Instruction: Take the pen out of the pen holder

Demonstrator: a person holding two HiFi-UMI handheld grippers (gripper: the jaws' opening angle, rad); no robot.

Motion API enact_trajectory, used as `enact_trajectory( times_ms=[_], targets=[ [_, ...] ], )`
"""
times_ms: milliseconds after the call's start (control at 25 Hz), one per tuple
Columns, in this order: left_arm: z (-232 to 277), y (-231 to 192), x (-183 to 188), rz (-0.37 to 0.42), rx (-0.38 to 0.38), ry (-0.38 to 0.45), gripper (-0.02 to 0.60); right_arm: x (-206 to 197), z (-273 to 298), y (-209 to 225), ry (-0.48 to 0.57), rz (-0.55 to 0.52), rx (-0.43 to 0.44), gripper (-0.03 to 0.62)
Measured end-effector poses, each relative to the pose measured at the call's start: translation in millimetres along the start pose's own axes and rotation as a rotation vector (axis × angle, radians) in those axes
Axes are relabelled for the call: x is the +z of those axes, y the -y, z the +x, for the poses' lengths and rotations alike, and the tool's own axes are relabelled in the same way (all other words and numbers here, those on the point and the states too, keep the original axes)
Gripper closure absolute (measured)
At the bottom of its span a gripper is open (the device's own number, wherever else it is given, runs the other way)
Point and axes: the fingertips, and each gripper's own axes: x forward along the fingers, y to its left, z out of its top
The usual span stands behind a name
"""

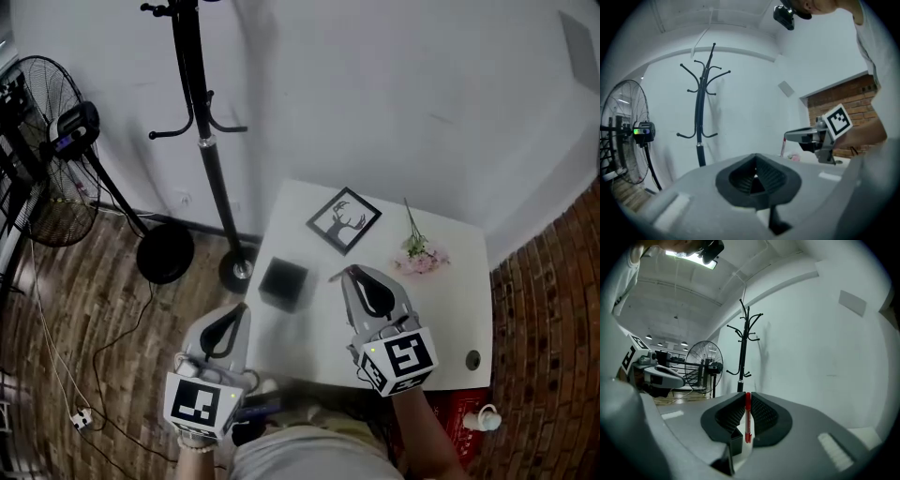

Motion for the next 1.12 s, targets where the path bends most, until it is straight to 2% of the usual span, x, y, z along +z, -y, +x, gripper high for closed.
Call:
enact_trajectory(
  times_ms=[640,1120],
  targets=[
    [50.1,51.7,13.2,0.034,-0.204,0.016,0.586,-13.7,-73.1,66.1,-0.04,0.023,-0.25,0.557],
    [68.2,66.2,9.2,0.047,-0.253,0.005,0.586,-42.9,-103.5,84.2,-0.089,0.065,-0.339,0.557]
  ],
)
